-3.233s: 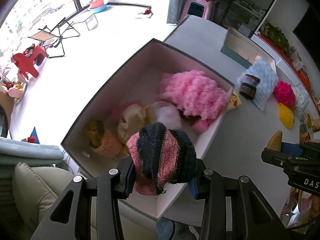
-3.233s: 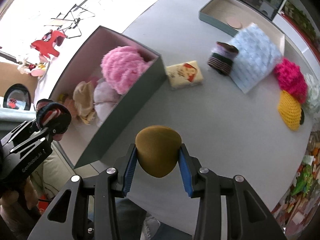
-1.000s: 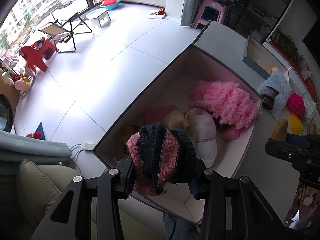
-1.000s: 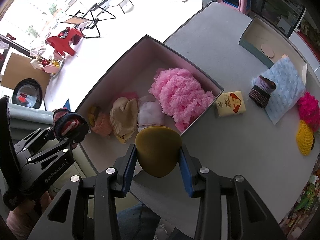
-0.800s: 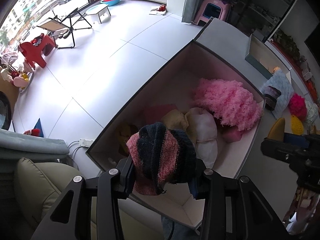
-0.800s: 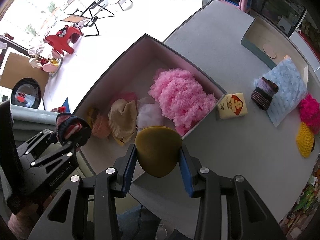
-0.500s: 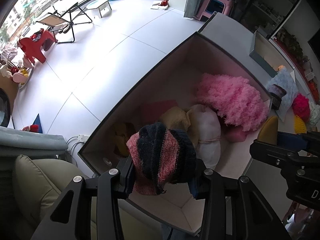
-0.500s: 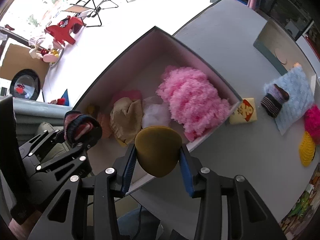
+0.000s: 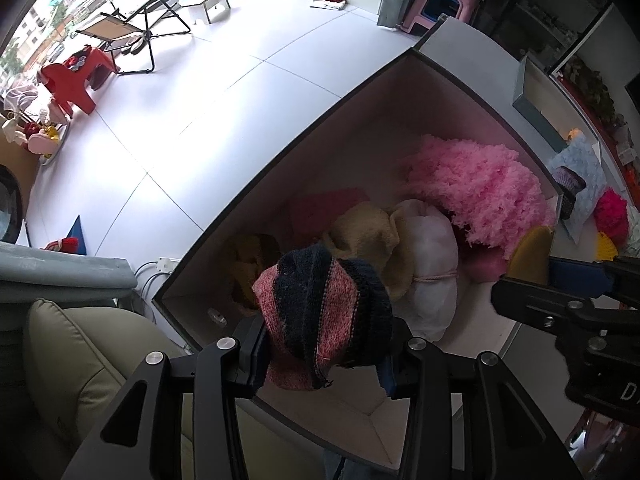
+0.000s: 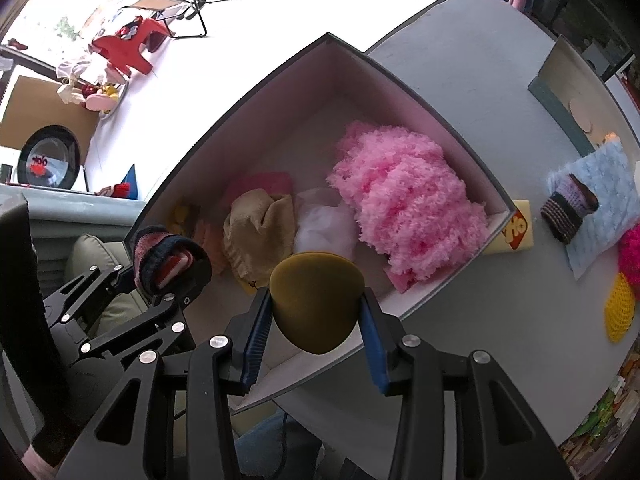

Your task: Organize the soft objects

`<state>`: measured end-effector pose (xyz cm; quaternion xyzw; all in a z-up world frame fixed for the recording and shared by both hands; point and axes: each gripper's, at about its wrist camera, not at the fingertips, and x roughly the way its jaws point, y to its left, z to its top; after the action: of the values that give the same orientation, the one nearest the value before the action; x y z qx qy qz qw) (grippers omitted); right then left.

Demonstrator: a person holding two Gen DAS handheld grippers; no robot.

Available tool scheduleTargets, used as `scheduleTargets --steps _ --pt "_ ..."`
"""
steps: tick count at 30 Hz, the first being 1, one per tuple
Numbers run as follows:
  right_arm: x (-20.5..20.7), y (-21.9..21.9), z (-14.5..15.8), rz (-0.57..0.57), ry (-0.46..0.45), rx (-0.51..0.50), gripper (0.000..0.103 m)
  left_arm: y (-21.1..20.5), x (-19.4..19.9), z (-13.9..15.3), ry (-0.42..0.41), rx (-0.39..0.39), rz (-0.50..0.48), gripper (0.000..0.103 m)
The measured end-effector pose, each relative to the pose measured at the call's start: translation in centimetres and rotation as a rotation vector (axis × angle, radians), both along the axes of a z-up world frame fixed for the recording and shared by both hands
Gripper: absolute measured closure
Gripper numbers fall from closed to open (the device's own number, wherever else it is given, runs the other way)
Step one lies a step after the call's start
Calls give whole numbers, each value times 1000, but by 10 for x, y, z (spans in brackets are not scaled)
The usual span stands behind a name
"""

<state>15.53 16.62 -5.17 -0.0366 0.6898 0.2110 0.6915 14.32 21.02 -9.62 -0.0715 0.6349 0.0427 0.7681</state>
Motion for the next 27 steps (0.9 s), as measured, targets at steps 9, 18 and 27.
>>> scheduleTargets --steps 9,18,27 --pt "2 -8 -6 -52 20 15 8 -3 -6 9 -47 -12 -19 1" --pt "-4 -26 9 -108 -61 16 0 -2 -14 33 -157 -36 -39 1" --pt "-8 -32 26 -125 -98 1 0 -2 -19 27 -90 -25 -49 1"
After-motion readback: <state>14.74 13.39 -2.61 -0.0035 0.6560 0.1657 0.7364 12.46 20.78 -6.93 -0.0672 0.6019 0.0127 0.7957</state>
